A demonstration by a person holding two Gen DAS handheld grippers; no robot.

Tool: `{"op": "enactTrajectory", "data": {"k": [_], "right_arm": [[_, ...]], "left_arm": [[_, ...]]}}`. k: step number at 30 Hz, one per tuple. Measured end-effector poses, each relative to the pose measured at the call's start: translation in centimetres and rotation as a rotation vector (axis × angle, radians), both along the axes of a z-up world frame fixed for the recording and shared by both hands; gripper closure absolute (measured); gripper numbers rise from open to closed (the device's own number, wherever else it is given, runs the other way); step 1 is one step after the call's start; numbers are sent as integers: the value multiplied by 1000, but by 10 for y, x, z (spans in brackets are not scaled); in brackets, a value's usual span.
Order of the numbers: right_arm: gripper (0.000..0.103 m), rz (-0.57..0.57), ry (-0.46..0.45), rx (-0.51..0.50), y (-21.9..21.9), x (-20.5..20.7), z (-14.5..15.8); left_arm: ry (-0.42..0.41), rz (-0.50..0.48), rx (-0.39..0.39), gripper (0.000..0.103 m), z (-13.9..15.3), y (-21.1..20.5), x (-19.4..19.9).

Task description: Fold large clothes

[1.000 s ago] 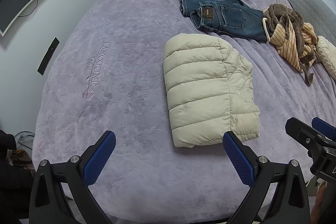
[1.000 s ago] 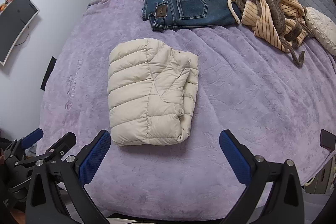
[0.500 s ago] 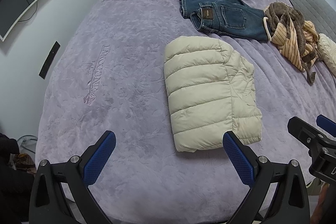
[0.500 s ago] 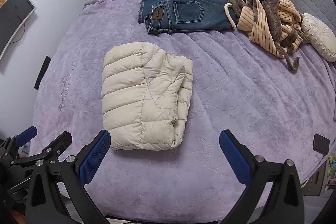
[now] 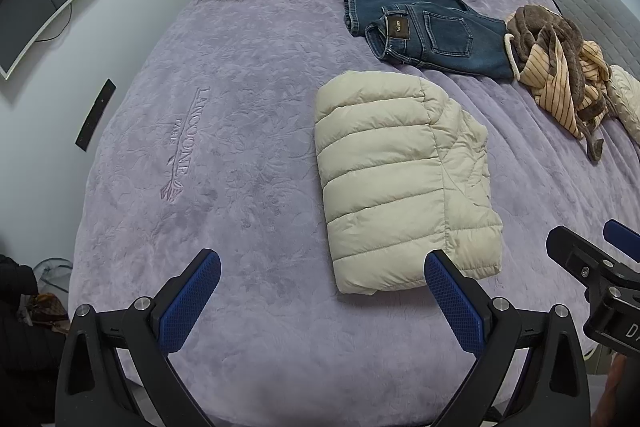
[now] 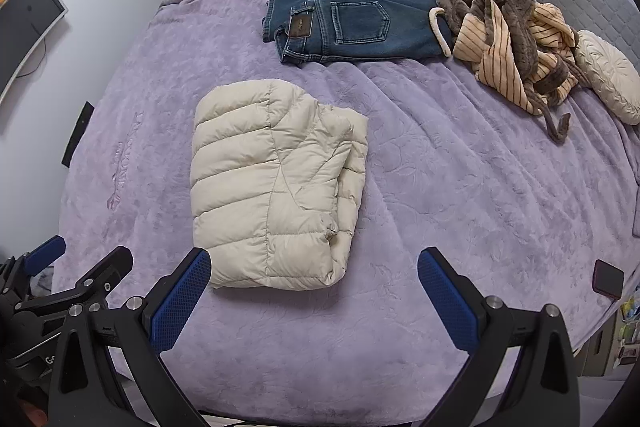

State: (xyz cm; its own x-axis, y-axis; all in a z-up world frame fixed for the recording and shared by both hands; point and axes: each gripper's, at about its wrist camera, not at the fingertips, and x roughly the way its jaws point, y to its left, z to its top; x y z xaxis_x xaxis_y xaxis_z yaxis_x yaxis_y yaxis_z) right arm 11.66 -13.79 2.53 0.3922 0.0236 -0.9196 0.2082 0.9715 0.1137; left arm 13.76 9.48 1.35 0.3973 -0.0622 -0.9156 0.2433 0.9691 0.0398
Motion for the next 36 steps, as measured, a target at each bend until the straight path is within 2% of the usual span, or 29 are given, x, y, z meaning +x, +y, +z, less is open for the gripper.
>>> {"op": "enactTrajectory", "data": {"k": [36], "right_arm": [[0,1,1,-2,-3,3,-1]], "left_arm": [[4,0,6,1,-4,3,7]]}}
